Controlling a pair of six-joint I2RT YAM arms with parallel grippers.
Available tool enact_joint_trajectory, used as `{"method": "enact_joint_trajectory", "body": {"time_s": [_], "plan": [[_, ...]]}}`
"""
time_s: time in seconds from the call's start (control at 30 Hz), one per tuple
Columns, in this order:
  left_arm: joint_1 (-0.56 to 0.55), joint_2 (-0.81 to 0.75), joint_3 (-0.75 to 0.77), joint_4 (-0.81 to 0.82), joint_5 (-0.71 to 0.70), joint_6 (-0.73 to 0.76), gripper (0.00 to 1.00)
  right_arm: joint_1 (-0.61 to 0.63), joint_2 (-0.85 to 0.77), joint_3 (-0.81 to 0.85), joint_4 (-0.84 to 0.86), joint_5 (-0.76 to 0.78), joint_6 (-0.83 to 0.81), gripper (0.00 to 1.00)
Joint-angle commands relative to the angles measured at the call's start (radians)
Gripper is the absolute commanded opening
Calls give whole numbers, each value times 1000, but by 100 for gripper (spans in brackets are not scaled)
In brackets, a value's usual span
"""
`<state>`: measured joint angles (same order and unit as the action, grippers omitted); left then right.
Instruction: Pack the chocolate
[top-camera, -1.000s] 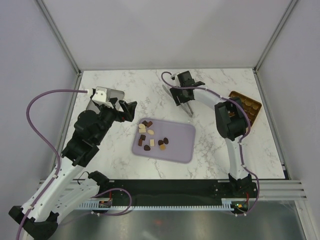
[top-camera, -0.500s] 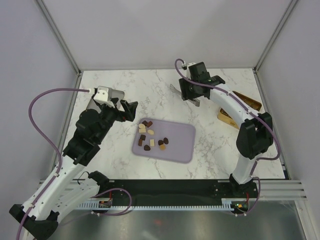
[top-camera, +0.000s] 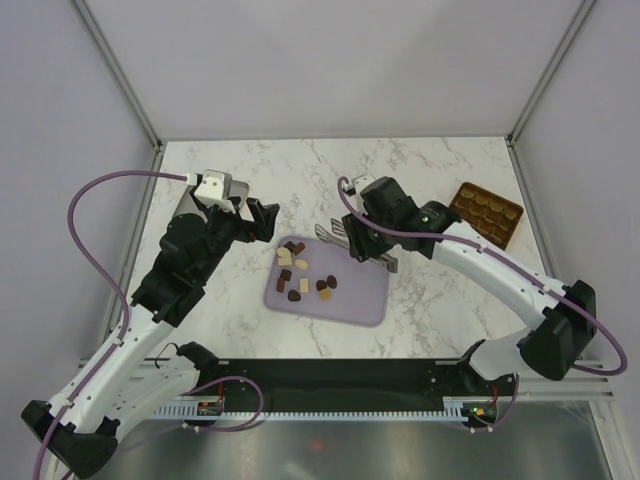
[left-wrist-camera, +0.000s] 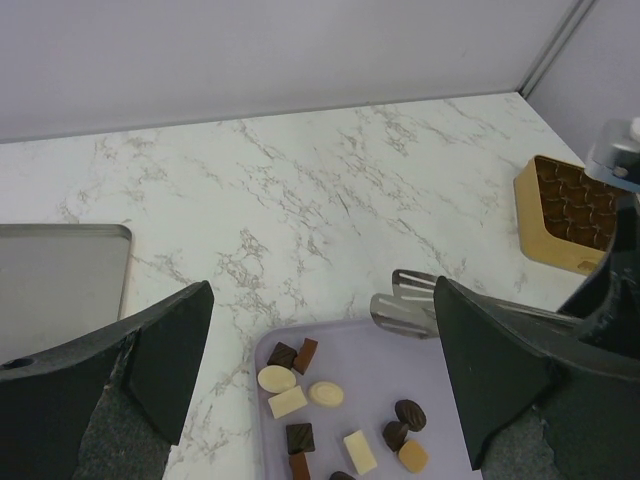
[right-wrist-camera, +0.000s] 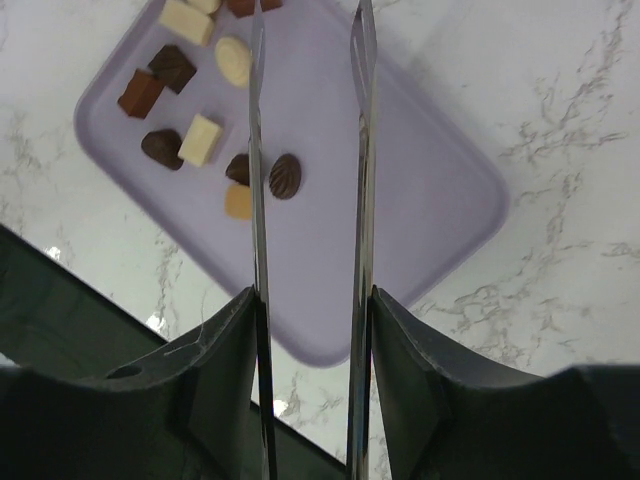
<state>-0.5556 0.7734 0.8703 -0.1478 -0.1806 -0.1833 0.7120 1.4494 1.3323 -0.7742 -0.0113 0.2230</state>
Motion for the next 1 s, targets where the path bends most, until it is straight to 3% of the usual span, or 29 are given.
{"method": "enact_joint_trajectory", "body": {"time_s": [0.0,0.33,0.97], "plan": [[3,1,21,19,-13,-28,100,53,-98,-62,-13,45,35,54],[3,6,19,20,-26,-28,100,138,-178,-180,36,14,65,51],[3,12,18,19,-30,-28,100,259,-112,-242,73,48,88,52]]}}
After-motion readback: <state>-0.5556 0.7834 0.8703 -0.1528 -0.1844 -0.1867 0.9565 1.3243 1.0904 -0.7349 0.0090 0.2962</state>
